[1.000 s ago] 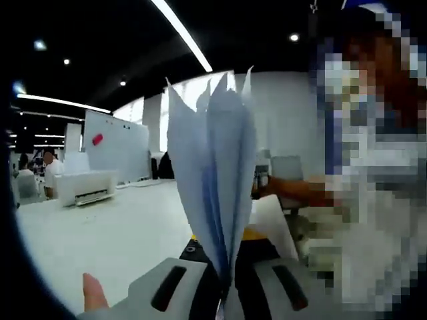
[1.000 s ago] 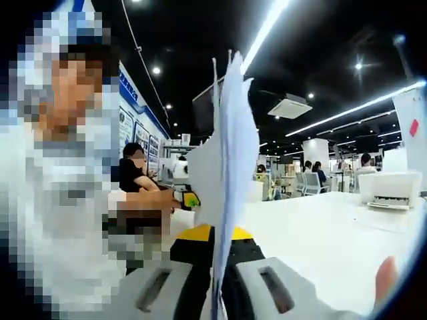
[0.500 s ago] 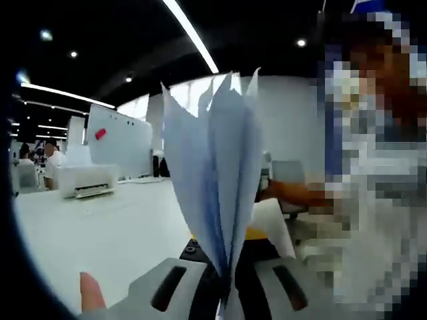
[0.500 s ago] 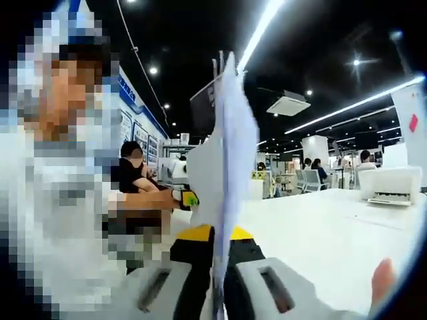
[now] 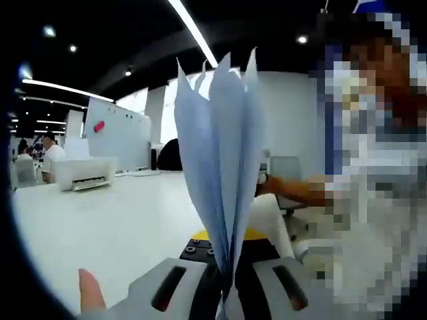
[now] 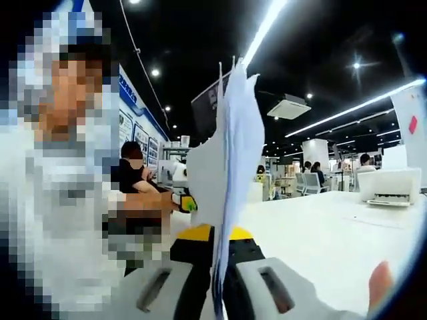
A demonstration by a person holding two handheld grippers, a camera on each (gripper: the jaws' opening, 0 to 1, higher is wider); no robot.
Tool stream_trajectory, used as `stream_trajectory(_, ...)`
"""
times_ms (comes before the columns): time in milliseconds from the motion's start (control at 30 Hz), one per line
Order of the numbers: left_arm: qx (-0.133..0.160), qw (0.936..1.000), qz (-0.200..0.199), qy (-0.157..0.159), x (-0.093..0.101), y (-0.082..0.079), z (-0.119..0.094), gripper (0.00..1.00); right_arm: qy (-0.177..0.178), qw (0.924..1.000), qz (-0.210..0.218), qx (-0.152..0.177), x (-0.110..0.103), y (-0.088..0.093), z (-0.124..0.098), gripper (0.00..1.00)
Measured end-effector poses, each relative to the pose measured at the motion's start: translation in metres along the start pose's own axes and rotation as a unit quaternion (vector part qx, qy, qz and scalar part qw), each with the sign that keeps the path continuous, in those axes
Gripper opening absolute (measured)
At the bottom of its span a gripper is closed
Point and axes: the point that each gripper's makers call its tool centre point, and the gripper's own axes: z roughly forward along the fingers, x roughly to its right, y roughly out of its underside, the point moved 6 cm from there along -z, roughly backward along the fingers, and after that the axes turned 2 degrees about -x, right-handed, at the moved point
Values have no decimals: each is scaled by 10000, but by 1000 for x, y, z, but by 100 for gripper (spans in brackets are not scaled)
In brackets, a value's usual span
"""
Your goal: Organize the stack of printing papers by aligning and flattening the scattered papers on the table
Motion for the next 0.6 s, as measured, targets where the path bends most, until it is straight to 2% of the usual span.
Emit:
stream_trajectory(133, 0, 10000, -27, -35, 0, -1, -1, 8, 3, 10000, -23, -8, 0, 0, 0, 0)
stream_trajectory(233, 294, 9995, -20, -148, -3, -10, -7, 10, 6, 10000, -6, -12, 0, 0, 0, 0)
stream_trajectory(300, 360, 9993, -92, -105, -3, -14, -10, 7, 14, 10000, 24, -8, 0, 0, 1, 0)
stream_trajectory(400, 324, 9989, -319, -94, -1, -15, -7, 6, 80, 9999, 101, -21, 2, 0, 1, 0)
stream_trajectory(433, 341, 9983, -443, -178, -3, -17, -7, 6, 117, 9998, 168, -31, 3, -1, 1, 0)
stream_trajectory(500, 345, 9964, -750, -210, -7, -20, -7, 6, 321, 9984, 468, -62, 11, -4, 2, 0)
stream_trajectory(600, 156, 9902, -1288, -525, -20, -26, -4, 6, 733, 9933, 853, -278, 23, -9, 6, 0)
